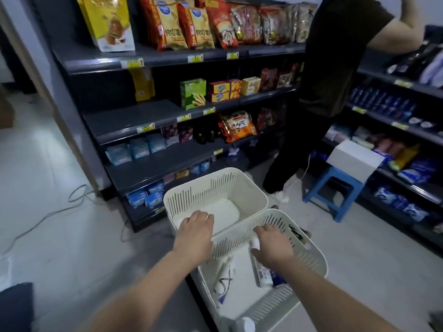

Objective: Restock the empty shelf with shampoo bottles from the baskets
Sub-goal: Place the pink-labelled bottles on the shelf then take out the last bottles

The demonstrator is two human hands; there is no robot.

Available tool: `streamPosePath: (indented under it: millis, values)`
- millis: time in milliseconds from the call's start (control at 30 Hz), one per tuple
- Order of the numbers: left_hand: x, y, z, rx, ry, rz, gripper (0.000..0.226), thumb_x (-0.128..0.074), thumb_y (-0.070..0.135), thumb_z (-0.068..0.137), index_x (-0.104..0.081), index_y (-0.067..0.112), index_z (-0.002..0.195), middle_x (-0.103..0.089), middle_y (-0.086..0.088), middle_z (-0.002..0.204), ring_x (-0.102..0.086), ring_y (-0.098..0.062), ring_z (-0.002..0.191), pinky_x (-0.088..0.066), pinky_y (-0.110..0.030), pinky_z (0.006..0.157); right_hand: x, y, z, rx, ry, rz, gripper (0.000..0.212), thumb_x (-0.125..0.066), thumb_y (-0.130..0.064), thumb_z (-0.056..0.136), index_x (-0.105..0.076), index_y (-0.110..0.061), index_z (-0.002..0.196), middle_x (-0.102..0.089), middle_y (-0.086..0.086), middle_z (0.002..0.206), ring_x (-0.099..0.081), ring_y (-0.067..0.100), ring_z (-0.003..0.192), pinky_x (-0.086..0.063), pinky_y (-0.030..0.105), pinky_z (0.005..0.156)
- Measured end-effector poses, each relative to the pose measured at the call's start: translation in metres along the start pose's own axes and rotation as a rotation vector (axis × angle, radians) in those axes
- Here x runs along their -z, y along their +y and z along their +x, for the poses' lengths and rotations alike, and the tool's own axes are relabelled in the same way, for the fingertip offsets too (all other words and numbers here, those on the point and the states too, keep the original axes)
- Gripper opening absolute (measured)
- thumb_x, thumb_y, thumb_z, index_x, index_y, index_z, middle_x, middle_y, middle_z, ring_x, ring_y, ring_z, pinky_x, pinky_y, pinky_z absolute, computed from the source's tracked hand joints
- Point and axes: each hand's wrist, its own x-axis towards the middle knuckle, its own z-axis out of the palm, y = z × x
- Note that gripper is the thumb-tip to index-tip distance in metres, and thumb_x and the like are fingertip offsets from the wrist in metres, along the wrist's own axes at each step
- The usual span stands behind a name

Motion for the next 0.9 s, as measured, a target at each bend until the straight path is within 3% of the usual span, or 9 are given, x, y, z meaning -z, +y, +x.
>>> streamPosePath:
  millis: [167,267,400,533,667,800,900]
  values:
    - [-0.037,0.044,0.034,-0.021,-0.081,-0.034,0.052,-0.052,0.015,0.088,-0.041,0.012,0.138,-0.043,-0.005,0.14,-0.034,-0.023,0.134,-0.031,-0.035,0.106,-0.022,0.053,0.021,-0.036,-0.065,0.018,0.049,-0.06,-0.038,0.09,-0.047,-0.021,0.134,-0.051,0.003,0.138,-0.044,0.023,0.129,-0.038,0.037,0.105]
    - [-0.057,0.061,0.049,-0.042,-0.138,-0.028,0.049,-0.055,0.018,0.089,-0.042,0.013,0.135,-0.045,-0.004,0.138,-0.037,-0.023,0.131,-0.034,-0.034,0.104,-0.037,0.076,0.03,-0.053,-0.096,0.036,0.059,-0.06,-0.038,0.09,-0.041,-0.021,0.143,-0.049,0.004,0.143,-0.041,0.024,0.133,-0.036,0.037,0.111]
    - [-0.083,0.071,0.063,-0.068,-0.235,-0.041,0.05,-0.056,0.026,0.09,-0.041,0.014,0.136,-0.045,-0.004,0.137,-0.038,-0.022,0.131,-0.034,-0.035,0.105,-0.055,0.096,0.04,-0.082,-0.184,0.044,0.073,-0.059,-0.039,0.091,-0.025,-0.023,0.153,-0.037,0.003,0.154,-0.036,0.028,0.138,-0.033,0.043,0.112]
    - [-0.113,0.076,0.071,-0.086,-0.334,-0.006,0.047,-0.055,0.028,0.09,-0.042,0.014,0.134,-0.047,-0.005,0.135,-0.039,-0.023,0.13,-0.031,-0.033,0.108,-0.081,0.108,0.049,-0.126,-0.245,0.101,0.072,-0.058,-0.042,0.091,-0.025,-0.024,0.153,-0.024,-0.003,0.161,-0.036,0.031,0.138,-0.032,0.048,0.113]
    - [-0.155,0.075,0.079,-0.077,-0.462,-0.007,0.043,-0.057,0.026,0.09,-0.045,0.016,0.13,-0.049,-0.004,0.132,-0.041,-0.023,0.126,-0.033,-0.031,0.105,-0.107,0.115,0.058,-0.194,-0.303,0.121,0.053,-0.057,-0.041,0.092,-0.044,-0.018,0.138,-0.04,0.007,0.15,-0.039,0.03,0.135,-0.038,0.043,0.108]
    - [-0.188,0.074,0.081,-0.054,-0.553,0.002,0.047,-0.055,0.022,0.09,-0.042,0.015,0.135,-0.047,-0.004,0.131,-0.04,-0.023,0.127,-0.036,-0.033,0.103,-0.132,0.12,0.069,-0.252,-0.361,0.169,0.045,-0.056,-0.041,0.092,-0.049,-0.02,0.131,-0.052,0.008,0.136,-0.046,0.028,0.128,-0.041,0.044,0.107]
    - [-0.21,0.074,0.08,-0.124,-0.615,-0.008,0.04,-0.054,0.011,0.085,-0.05,0.015,0.125,-0.05,-0.007,0.13,-0.041,-0.026,0.127,-0.037,-0.034,0.105,-0.148,0.125,0.078,-0.316,-0.378,0.239,0.041,-0.059,-0.038,0.089,-0.053,-0.018,0.125,-0.054,0.01,0.129,-0.05,0.029,0.12,-0.045,0.042,0.102]
